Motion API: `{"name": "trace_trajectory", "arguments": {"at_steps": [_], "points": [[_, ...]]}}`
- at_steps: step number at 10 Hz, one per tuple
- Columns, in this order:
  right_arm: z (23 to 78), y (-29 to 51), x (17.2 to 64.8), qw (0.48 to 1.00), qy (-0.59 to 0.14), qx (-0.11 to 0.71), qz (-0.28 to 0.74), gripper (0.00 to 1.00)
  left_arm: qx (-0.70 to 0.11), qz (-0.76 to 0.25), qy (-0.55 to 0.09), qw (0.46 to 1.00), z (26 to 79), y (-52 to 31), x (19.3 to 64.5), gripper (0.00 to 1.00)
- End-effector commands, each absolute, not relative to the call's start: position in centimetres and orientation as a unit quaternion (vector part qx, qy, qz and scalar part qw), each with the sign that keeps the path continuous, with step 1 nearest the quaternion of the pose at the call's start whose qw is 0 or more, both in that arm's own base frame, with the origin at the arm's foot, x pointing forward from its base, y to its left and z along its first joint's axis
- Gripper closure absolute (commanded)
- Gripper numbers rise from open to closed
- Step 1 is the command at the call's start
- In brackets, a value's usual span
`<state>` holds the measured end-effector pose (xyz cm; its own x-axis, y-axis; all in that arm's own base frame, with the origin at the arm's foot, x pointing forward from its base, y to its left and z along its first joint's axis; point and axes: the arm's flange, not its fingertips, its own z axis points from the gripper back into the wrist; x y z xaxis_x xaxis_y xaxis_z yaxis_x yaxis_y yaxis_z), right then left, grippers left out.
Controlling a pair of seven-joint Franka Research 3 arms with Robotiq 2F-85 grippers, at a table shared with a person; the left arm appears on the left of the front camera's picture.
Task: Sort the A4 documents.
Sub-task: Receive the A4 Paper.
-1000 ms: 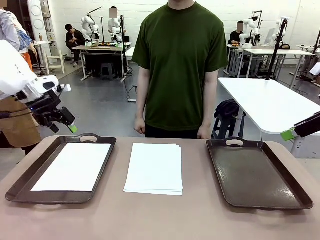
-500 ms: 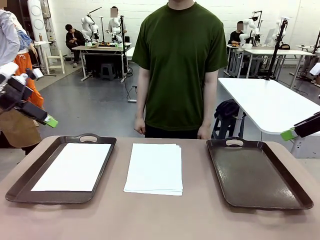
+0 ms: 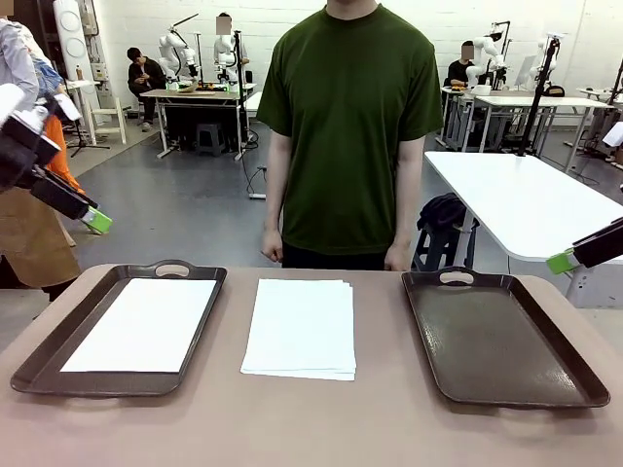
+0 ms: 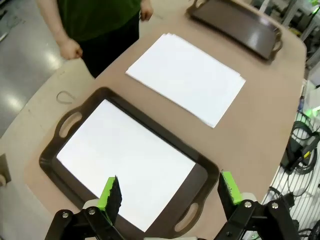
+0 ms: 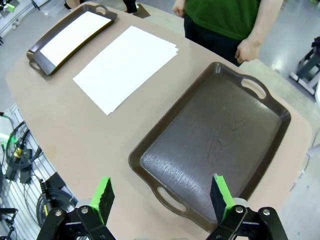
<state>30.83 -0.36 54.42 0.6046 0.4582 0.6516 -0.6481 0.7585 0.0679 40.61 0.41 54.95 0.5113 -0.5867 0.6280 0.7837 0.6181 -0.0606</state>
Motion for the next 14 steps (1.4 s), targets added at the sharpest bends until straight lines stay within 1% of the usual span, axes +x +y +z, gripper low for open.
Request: {"name": "trace_trajectory", "arguments": {"at_steps": [1,2,4,7,8,9,14], "points": [[54.3,-0.4,30.9,0.881,-0.315,0.158,0.314,0.00,-0.141,-0.348,-0.253,0.892,53.7,-0.2,42.5,0.00],[54.3,-0.4,30.9,0.881,-0.315,0.158,0.314,0.00,-0.157,-0.323,-0.246,0.901,53.5,-0.4,43.0,0.00],[54.3,-0.4,30.9,0.881,-0.315,0.158,0.314,0.00,-0.172,-0.315,-0.257,0.897,53.8,-1.4,43.1,0.00],[54.3,-0.4,30.9,0.881,-0.315,0.158,0.314,0.00,-0.190,-0.298,-0.259,0.899,53.7,-1.8,43.1,0.00],[54.3,-0.4,30.9,0.881,-0.315,0.158,0.314,0.00,-0.204,-0.291,-0.240,0.903,53.4,-1.5,43.8,0.00],[54.3,-0.4,30.9,0.881,-0.315,0.158,0.314,0.00,-0.176,-0.310,-0.251,0.900,53.6,-1.6,43.1,0.00],[54.3,-0.4,30.9,0.881,-0.315,0.158,0.314,0.00,-0.176,-0.310,-0.251,0.900,53.6,-1.6,43.1,0.00]]}}
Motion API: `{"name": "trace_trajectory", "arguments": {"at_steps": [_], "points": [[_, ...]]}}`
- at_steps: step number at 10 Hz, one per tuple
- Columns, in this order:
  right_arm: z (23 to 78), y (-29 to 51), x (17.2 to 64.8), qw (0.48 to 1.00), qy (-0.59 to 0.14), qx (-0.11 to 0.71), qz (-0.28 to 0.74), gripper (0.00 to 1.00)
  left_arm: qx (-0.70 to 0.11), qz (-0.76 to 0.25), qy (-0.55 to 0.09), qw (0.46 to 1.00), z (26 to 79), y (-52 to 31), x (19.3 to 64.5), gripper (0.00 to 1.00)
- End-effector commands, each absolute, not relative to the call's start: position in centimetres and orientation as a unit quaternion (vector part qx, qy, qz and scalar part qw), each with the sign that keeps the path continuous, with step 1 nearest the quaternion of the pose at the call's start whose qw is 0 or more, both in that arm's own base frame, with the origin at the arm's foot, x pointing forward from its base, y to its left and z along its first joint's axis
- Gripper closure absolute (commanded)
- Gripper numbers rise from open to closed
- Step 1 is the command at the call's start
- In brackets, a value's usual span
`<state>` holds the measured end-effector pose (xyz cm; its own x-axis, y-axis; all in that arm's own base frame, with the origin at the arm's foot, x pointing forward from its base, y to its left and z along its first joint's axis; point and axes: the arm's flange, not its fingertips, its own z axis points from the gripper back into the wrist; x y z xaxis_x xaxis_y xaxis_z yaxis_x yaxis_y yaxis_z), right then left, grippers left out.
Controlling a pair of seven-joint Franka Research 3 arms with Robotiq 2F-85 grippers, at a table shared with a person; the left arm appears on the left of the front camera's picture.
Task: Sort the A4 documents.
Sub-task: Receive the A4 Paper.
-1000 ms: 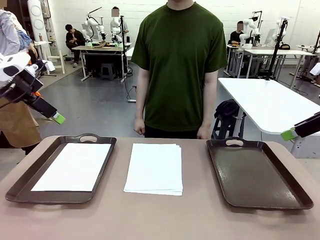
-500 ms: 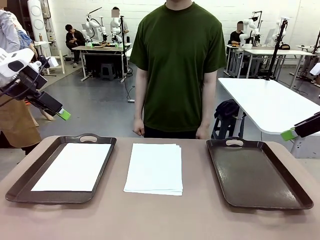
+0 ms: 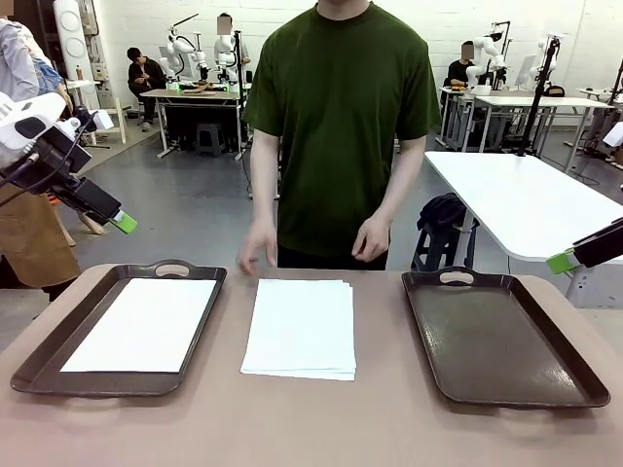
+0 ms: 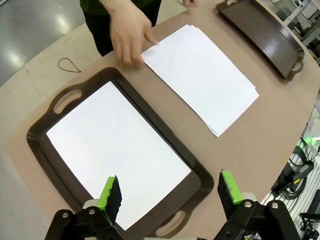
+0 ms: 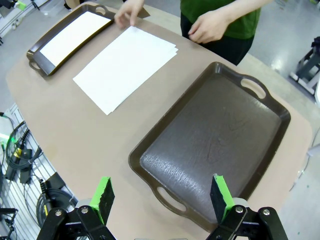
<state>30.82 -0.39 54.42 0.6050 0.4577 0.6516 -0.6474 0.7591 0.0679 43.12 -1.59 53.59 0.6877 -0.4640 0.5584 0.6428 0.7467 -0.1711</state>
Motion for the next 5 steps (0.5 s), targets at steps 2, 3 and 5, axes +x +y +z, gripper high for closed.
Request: {"name": "trace_trajectory", "arguments": {"at_steps": [2,3,5], "points": [[54.28,-0.38,30.91,0.881,-0.315,0.158,0.314,0.00,-0.176,-0.310,-0.251,0.900,53.65,-1.64,43.07,0.00],[54.28,-0.38,30.91,0.881,-0.315,0.158,0.314,0.00,-0.176,-0.310,-0.251,0.900,53.65,-1.64,43.07,0.00],[54.28,-0.38,30.91,0.881,-0.315,0.158,0.314,0.00,-0.176,-0.310,-0.251,0.900,53.65,-1.64,43.07,0.00]]}}
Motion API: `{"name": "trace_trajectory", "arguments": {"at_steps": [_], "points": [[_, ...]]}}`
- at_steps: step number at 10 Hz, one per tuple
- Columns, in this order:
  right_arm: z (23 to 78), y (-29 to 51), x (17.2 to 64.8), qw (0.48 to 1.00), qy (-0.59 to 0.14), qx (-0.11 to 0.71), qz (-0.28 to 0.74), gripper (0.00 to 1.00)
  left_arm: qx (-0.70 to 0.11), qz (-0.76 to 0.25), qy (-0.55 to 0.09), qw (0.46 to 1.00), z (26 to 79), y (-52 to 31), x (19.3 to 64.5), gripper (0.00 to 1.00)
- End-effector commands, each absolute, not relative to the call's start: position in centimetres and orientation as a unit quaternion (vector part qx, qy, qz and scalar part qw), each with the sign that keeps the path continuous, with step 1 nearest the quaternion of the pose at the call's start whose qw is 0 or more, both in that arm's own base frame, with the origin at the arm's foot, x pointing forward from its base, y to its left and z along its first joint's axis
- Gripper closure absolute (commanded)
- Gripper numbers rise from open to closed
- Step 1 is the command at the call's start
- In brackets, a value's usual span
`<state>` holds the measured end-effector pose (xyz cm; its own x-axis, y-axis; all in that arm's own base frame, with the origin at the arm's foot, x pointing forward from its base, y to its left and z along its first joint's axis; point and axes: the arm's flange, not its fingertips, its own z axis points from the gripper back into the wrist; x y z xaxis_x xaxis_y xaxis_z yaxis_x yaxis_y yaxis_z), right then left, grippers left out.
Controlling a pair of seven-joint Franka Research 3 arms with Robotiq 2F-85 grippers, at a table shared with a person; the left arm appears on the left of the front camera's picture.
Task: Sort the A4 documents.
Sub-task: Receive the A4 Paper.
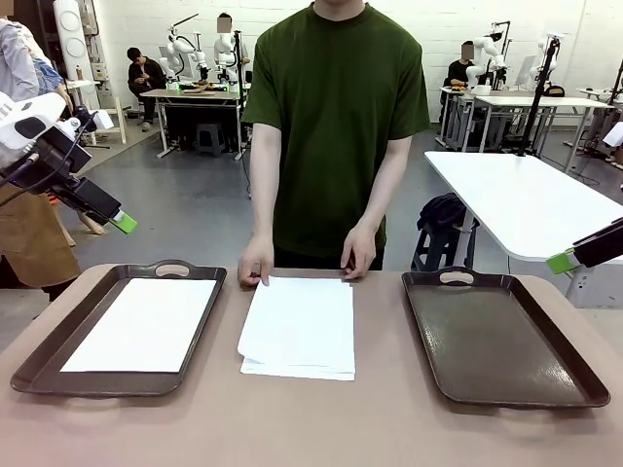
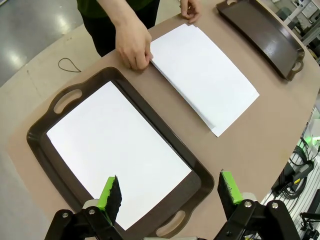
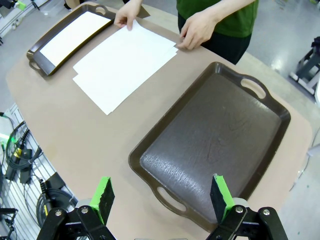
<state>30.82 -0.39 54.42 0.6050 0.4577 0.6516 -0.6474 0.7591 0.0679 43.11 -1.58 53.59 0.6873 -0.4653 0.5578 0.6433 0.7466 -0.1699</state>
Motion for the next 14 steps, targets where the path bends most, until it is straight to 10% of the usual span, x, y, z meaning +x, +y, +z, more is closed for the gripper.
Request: {"name": "trace_trajectory", "arguments": {"at_steps": [1,14], "points": [[54.28,-0.38,30.91,0.881,-0.315,0.158,0.314,0.00,-0.176,-0.310,-0.251,0.900,53.65,-1.64,43.07,0.00],[54.28,-0.38,30.91,0.881,-0.315,0.158,0.314,0.00,-0.176,-0.310,-0.251,0.900,53.65,-1.64,43.07,0.00]]}}
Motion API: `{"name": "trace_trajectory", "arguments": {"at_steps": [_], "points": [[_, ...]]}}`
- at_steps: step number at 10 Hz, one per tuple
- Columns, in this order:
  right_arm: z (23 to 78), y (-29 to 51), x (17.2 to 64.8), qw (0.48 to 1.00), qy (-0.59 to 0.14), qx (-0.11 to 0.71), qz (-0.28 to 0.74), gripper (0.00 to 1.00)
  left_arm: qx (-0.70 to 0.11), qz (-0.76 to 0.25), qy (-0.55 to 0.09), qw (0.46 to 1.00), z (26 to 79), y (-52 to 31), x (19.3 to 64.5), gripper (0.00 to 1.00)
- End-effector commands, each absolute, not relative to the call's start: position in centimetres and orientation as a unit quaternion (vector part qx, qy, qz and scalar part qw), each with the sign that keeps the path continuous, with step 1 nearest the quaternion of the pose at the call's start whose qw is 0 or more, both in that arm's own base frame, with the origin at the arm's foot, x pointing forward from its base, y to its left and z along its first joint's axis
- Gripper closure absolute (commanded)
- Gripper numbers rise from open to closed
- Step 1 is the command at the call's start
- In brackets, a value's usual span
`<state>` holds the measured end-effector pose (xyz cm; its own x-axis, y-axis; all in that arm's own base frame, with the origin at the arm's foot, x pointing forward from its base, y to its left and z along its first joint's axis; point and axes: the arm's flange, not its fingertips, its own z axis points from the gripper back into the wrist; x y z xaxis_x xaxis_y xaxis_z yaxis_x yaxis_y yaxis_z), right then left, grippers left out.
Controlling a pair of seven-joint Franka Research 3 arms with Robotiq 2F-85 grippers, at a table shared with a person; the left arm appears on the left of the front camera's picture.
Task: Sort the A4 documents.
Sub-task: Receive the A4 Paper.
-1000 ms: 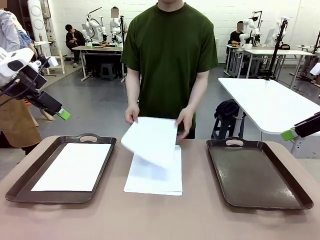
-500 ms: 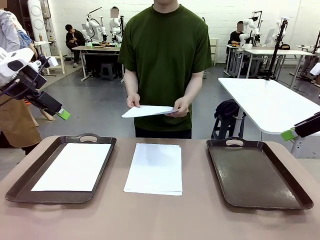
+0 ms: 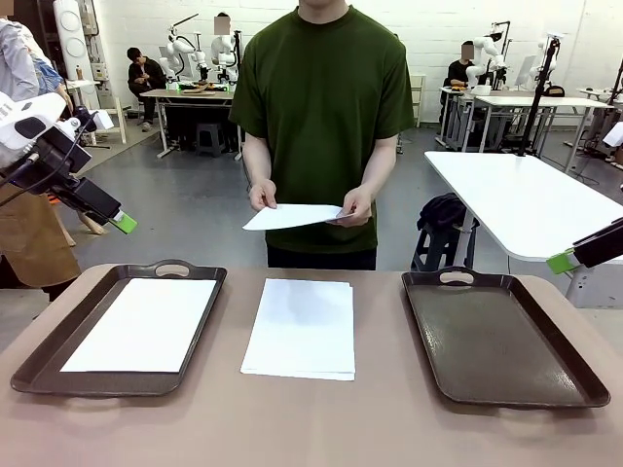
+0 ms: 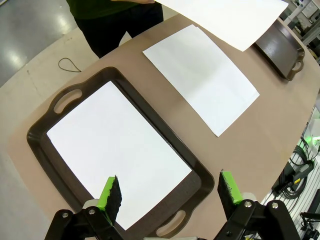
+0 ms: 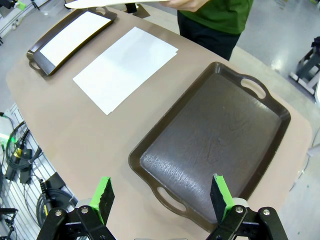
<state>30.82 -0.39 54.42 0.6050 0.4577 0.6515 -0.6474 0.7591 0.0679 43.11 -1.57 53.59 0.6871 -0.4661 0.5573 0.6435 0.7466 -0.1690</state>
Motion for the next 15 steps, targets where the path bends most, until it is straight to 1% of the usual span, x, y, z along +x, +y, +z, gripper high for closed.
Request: {"name": "trace_trajectory", "arguments": {"at_steps": [1,15], "points": [[54.28,-0.38,30.91,0.881,-0.315,0.158,0.314,0.00,-0.176,-0.310,-0.251,0.900,53.65,-1.64,43.07,0.00],[54.28,-0.38,30.91,0.881,-0.315,0.158,0.314,0.00,-0.176,-0.310,-0.251,0.900,53.65,-1.64,43.07,0.00]]}}
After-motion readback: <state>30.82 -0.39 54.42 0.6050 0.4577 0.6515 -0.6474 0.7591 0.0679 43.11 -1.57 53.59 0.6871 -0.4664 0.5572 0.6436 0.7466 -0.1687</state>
